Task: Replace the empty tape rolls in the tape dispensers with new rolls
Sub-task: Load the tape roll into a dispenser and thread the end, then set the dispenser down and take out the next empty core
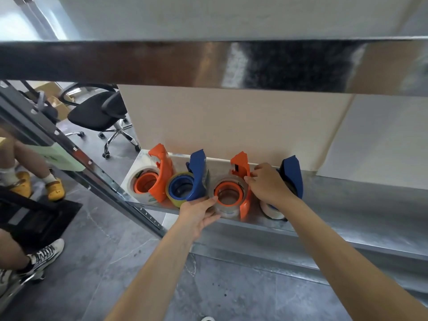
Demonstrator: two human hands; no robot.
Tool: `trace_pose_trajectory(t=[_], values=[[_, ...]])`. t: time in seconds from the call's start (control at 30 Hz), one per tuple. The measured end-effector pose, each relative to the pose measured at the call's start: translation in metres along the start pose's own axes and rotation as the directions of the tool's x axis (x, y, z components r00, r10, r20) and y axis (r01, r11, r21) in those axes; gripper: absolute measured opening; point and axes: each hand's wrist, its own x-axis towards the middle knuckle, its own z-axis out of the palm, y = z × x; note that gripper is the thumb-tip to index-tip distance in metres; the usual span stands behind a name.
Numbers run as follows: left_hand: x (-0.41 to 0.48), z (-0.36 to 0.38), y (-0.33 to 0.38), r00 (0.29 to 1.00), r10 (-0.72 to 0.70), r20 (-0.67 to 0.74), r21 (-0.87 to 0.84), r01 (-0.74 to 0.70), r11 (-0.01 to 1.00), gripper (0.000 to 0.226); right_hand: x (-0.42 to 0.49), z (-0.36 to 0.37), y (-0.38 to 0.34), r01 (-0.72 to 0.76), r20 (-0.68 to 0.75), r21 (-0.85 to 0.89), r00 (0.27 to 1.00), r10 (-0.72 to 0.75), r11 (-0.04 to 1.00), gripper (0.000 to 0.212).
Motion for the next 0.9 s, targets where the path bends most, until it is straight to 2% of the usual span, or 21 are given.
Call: trace_pose_trajectory(t=[0.13, 0.3, 0.37, 0.43, 0.5, 0.57, 0.6, 0.67, 0.7, 0.77, 0.8, 0.83, 0.87, 0.9], values=[[-0.003, 0.003, 0.0, 1.0, 0.012, -0.013, 0.02, -0.012, 1.0, 0.023, -0.005, -0.001, 0.003, 0.024, 0.002, -0.053, 1.0, -0.024, 0.998, 0.039], [-0.011, 0.003, 0.005, 0.993, 0.019, -0.12, 0.099, -0.007, 0.995, 0.014, -0.004, -0.002, 0.008, 0.026, -0.015, -0.077, 1.0, -0.027, 0.997, 0.04], [-0.017, 0.002, 0.009, 0.99, 0.015, -0.142, 0.123, 0.003, 0.992, 0.004, -0.004, -0.002, 0.01, 0.051, -0.004, -0.125, 0.999, -0.052, 0.991, 0.042], [-0.023, 0.004, 0.012, 0.988, 0.036, -0.152, 0.16, -0.011, 0.987, 0.004, -0.005, -0.004, 0.013, 0.078, 0.02, -0.169, 0.997, -0.075, 0.983, 0.044], [-0.031, 0.01, 0.014, 0.983, 0.118, -0.144, 0.208, -0.087, 0.974, 0.006, -0.007, -0.009, 0.015, 0.122, 0.058, -0.213, 0.992, -0.112, 0.969, 0.043], [-0.036, 0.022, 0.015, 0.951, 0.301, -0.063, 0.334, -0.264, 0.905, 0.01, -0.009, -0.018, 0.018, 0.152, 0.07, -0.211, 0.988, -0.14, 0.966, 0.038], [-0.039, 0.03, 0.013, 0.914, 0.407, 0.014, 0.413, -0.376, 0.83, 0.01, -0.011, -0.024, 0.02, 0.144, 0.041, -0.175, 0.989, -0.139, 0.974, 0.035], [-0.044, 0.048, 0.01, 0.804, 0.557, 0.206, 0.546, -0.567, 0.616, 0.004, -0.017, -0.037, 0.026, 0.129, -0.078, -0.116, 0.987, -0.139, 0.985, 0.03], [-0.044, 0.057, 0.007, 0.744, 0.591, 0.313, 0.602, -0.637, 0.482, 0.008, -0.021, -0.043, 0.031, 0.132, -0.148, -0.122, 0.978, -0.15, 0.984, 0.027], [-0.036, 0.075, -0.004, 0.592, 0.586, 0.553, 0.659, -0.742, 0.127, 0.025, -0.028, -0.053, 0.044, 0.1, -0.241, -0.197, 0.959, -0.147, 0.975, 0.031], [-0.03, 0.085, -0.011, 0.512, 0.563, 0.649, 0.65, -0.757, -0.061, 0.032, -0.034, -0.057, 0.051, 0.05, -0.254, -0.232, 0.961, -0.11, 0.971, 0.038], [-0.023, 0.093, -0.019, 0.463, 0.539, 0.704, 0.644, -0.736, -0.209, 0.04, -0.04, -0.06, 0.056, -0.004, -0.247, -0.251, 0.967, -0.06, 0.968, 0.047], [-0.017, 0.1, -0.026, 0.461, 0.515, 0.723, 0.657, -0.69, -0.304, 0.05, -0.045, -0.062, 0.061, -0.043, -0.224, -0.255, 0.974, -0.016, 0.966, 0.056], [-0.011, 0.106, -0.031, 0.493, 0.486, 0.722, 0.678, -0.643, -0.356, 0.061, -0.051, -0.063, 0.064, -0.063, -0.194, -0.248, 0.981, 0.014, 0.967, 0.061]])
